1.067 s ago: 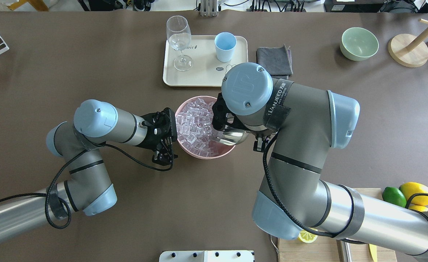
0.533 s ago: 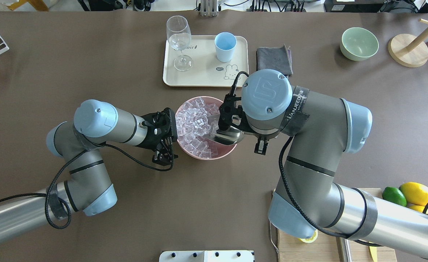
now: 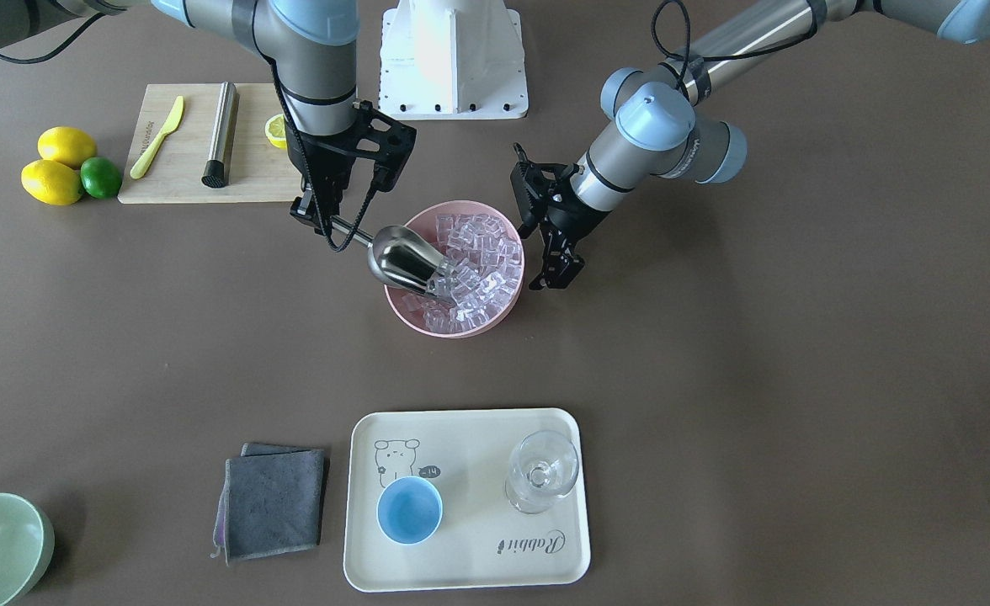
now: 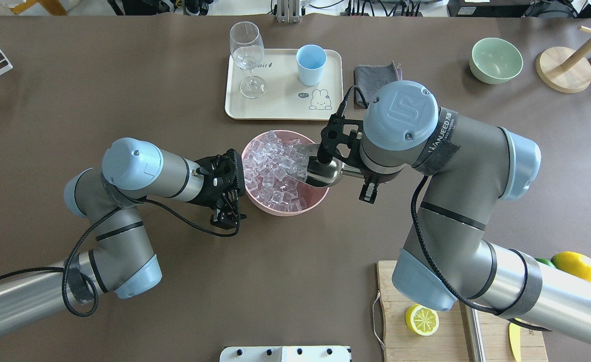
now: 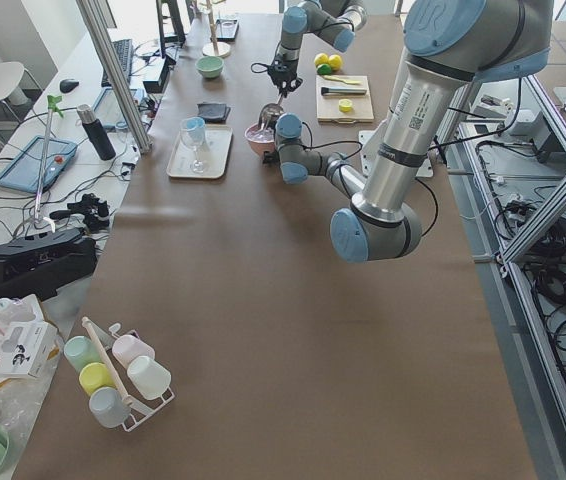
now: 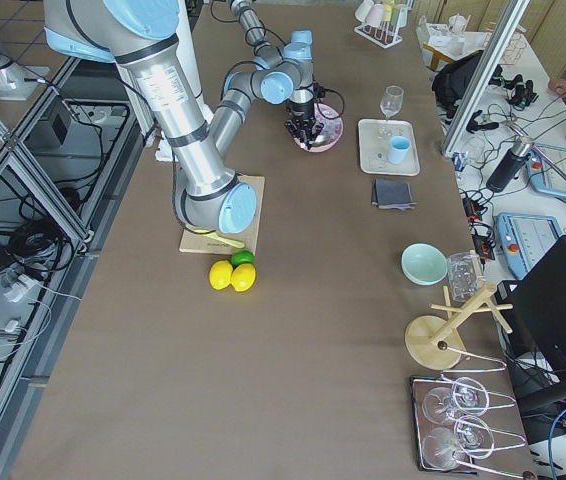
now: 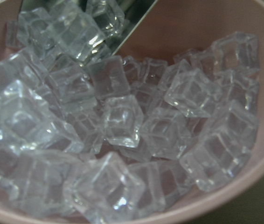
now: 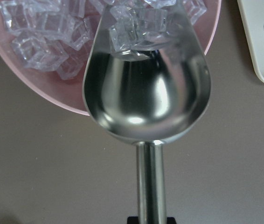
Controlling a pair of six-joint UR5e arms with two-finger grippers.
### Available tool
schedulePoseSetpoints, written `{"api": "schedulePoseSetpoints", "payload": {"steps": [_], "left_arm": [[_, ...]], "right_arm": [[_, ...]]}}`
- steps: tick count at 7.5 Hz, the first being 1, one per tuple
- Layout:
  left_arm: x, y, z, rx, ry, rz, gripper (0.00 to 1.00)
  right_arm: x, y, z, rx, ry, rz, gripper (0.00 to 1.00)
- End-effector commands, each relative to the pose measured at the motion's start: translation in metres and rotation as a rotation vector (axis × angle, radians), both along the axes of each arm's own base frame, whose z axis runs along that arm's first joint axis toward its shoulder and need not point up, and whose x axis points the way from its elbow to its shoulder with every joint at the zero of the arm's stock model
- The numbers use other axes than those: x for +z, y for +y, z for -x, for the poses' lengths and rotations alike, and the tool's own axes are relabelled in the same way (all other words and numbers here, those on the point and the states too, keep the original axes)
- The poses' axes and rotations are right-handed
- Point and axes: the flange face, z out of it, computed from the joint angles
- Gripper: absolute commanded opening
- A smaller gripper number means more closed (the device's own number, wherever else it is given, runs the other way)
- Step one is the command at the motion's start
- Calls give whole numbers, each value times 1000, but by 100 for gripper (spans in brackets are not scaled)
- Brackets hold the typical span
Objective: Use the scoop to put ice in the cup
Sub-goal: 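Drag the scoop through the ice toward the left gripper, filling it with cubes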
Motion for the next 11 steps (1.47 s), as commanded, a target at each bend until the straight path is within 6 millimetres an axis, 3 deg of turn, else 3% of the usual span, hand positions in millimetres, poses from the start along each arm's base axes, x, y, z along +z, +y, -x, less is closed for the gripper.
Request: {"api": "schedulePoseSetpoints", "payload": {"steps": [1, 5, 11], "left_arm": [[0, 0, 0, 1, 2, 0, 99], [-3, 1, 1, 1, 6, -3, 99], [-8, 2, -2, 4, 11, -6, 99]], "right_arm": [[5, -3, -5, 41, -69, 15, 0], [21, 2, -11, 68, -138, 18, 0], [18, 7, -10, 45, -215, 32, 0]]}}
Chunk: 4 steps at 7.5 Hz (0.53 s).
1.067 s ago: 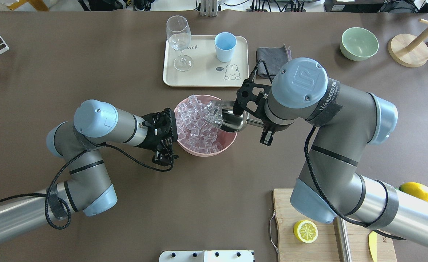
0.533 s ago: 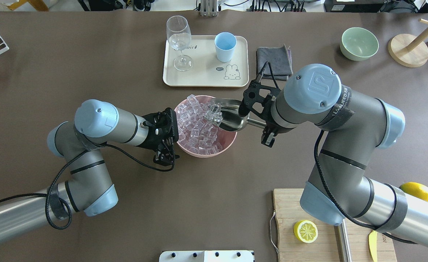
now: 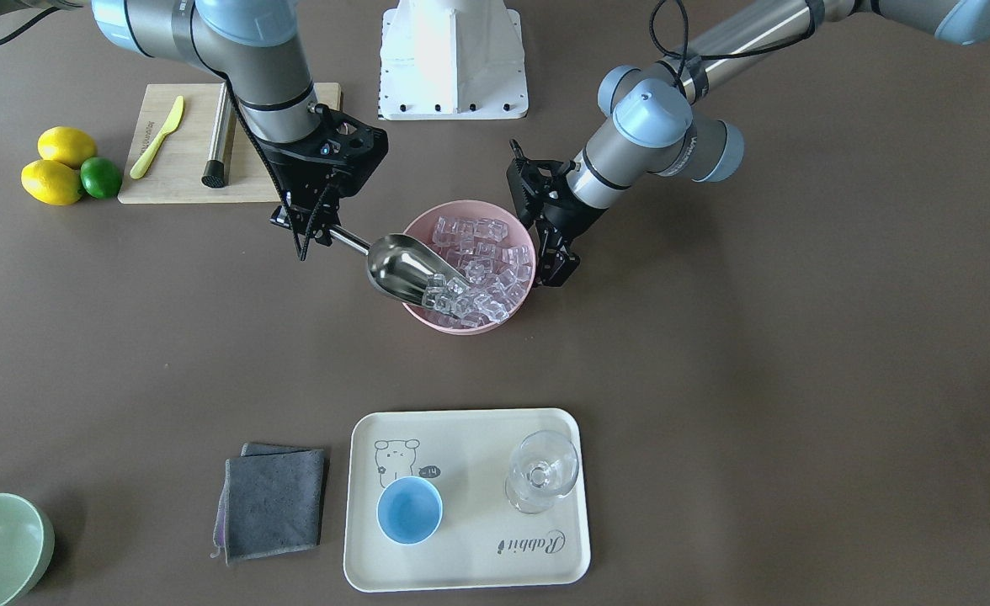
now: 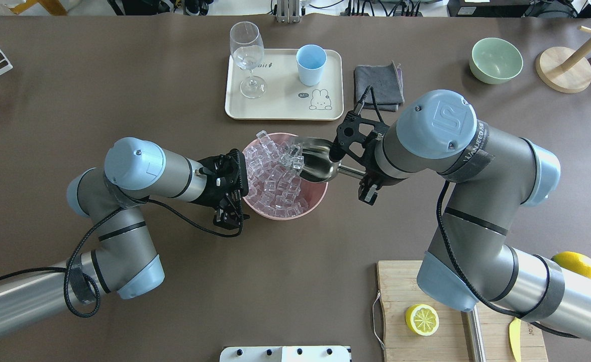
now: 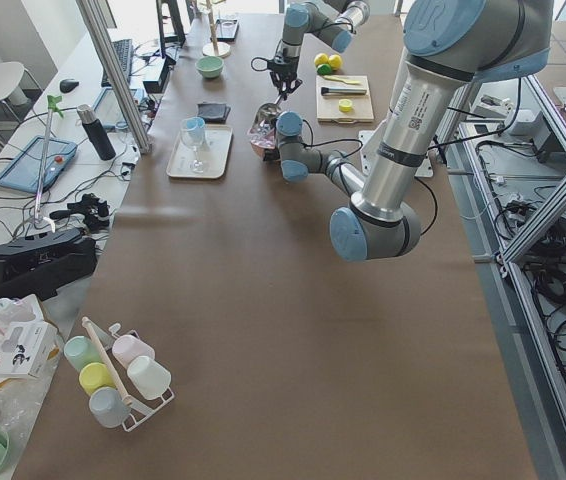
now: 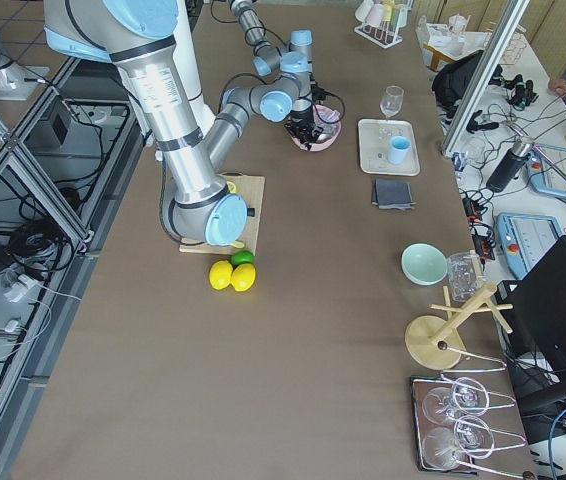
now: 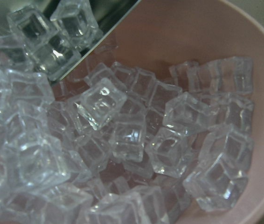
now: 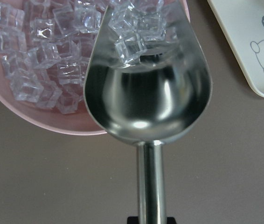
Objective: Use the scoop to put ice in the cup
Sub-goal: 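Drag the scoop through the ice toward the left gripper, filling it with cubes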
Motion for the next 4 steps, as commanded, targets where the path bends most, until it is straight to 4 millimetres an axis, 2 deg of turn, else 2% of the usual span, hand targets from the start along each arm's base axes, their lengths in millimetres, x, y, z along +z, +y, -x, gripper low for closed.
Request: {"api": "schedulePoseSetpoints", "payload": {"steps": [1, 4], "left_arm": [[0, 0, 0, 1, 0, 0, 99], [0, 0, 0, 1, 0, 0, 99]], "right_arm": [[-2, -2, -9, -24, -73, 27, 0], [6, -12, -32, -19, -171, 94, 0]]}}
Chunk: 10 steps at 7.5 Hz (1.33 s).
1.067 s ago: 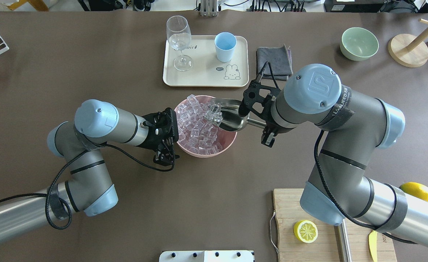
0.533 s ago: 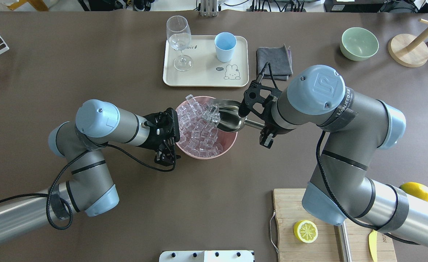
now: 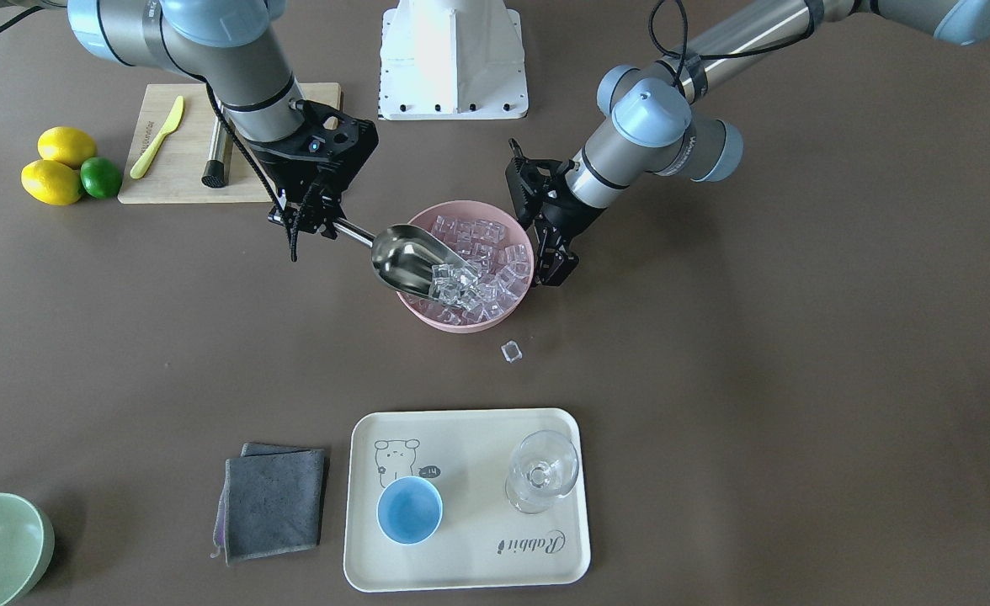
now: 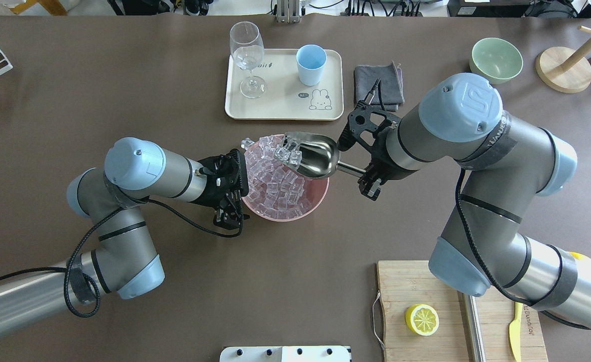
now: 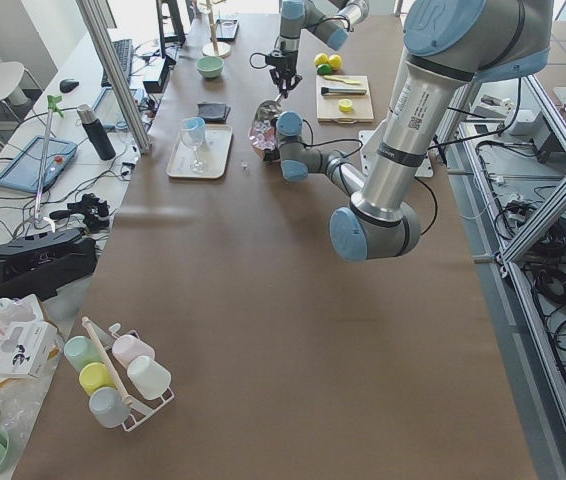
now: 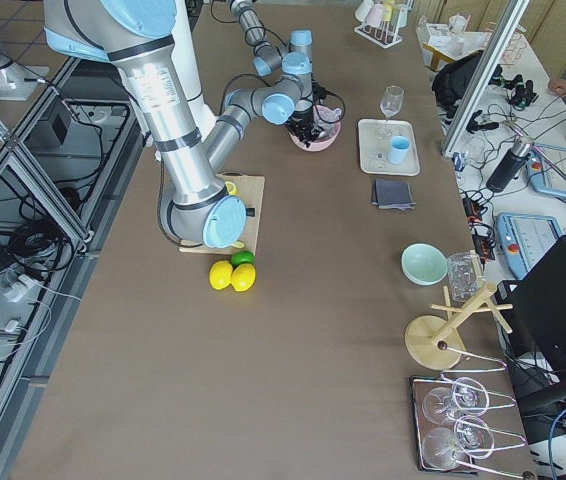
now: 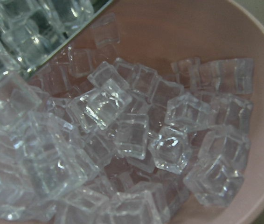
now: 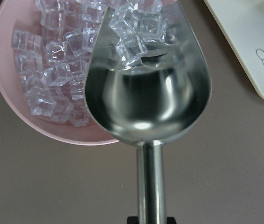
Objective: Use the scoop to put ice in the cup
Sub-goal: 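Lift the filled scoop with the right gripper and carry it to the light-blue cup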
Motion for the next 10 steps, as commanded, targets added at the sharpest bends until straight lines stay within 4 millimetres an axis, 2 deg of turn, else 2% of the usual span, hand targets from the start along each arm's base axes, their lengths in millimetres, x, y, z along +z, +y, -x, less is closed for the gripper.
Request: {"api": "schedulePoseSetpoints", "payload": {"steps": [1, 4, 5, 7, 8, 9, 10], "left_arm": [[0, 0, 0, 0, 0, 0, 99], [1, 0, 0, 3, -1, 2, 99], [2, 1, 0, 5, -2, 2, 99], [5, 2, 2, 9, -5, 5, 99], [2, 6, 5, 50, -4, -24, 99], [1, 3, 8, 77, -22, -66, 99], [-8, 3, 13, 77, -55, -51, 99]], "right_arm": [[11, -5, -17, 12, -86, 39, 0], [20, 2, -25, 25, -168, 44, 0], [18, -6, -36, 30, -179, 54, 0], [22, -42, -82, 63, -167, 147, 0], [19, -62, -96, 115, -121, 188, 0], [19, -92, -104, 164, -87, 225, 0], [20, -121, -111, 206, -74, 241, 0]]}}
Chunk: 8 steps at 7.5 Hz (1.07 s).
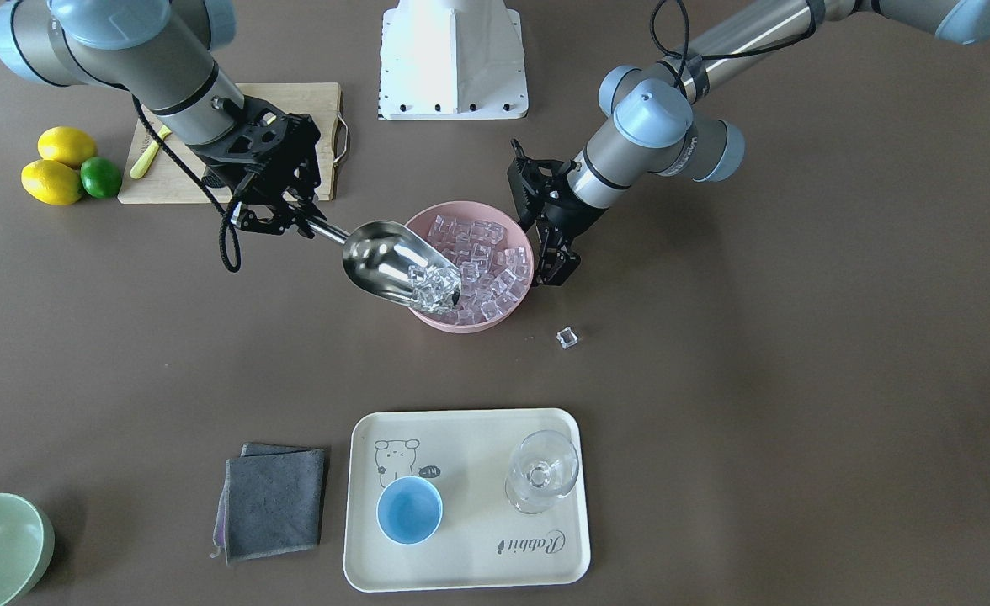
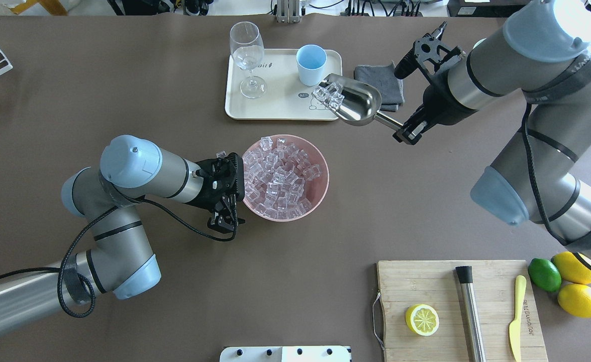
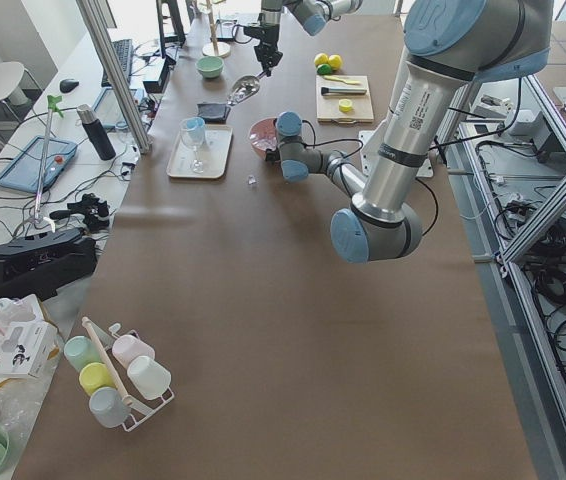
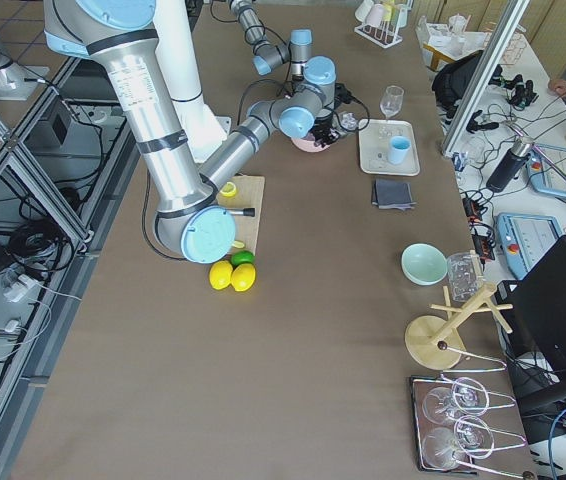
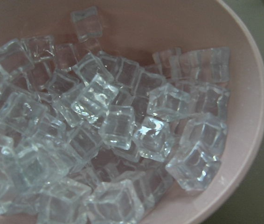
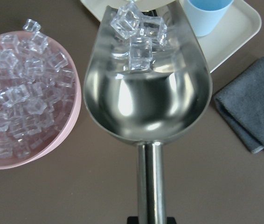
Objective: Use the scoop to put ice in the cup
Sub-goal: 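Lift the filled scoop with the right gripper and carry it to the light-blue cup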
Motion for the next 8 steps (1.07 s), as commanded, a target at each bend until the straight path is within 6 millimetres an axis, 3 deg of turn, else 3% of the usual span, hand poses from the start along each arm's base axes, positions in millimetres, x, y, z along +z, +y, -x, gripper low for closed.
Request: {"api": "schedulePoseSetpoints", "payload": {"steps": [1, 3, 4, 6, 7, 8], "left_arm": [[-25, 5, 16, 23, -65, -5, 99], [-42, 4, 49, 35, -136, -57, 99], [-47, 6, 55, 34, -147, -54, 99], [-57, 6, 70, 24, -187, -25, 99], [-63, 4, 85, 11, -219, -2, 99], [-56, -2, 102, -11, -239, 19, 99]], "right_arm": [[-5, -85, -20, 107, 55, 76, 0], [-22, -137, 3, 113, 93, 113, 0], [-29, -155, 15, 101, 122, 131, 0], [-27, -175, 31, 34, 197, 127, 0], [-22, -174, 35, 3, 230, 126, 0], [-31, -177, 39, -22, 252, 129, 0]]}}
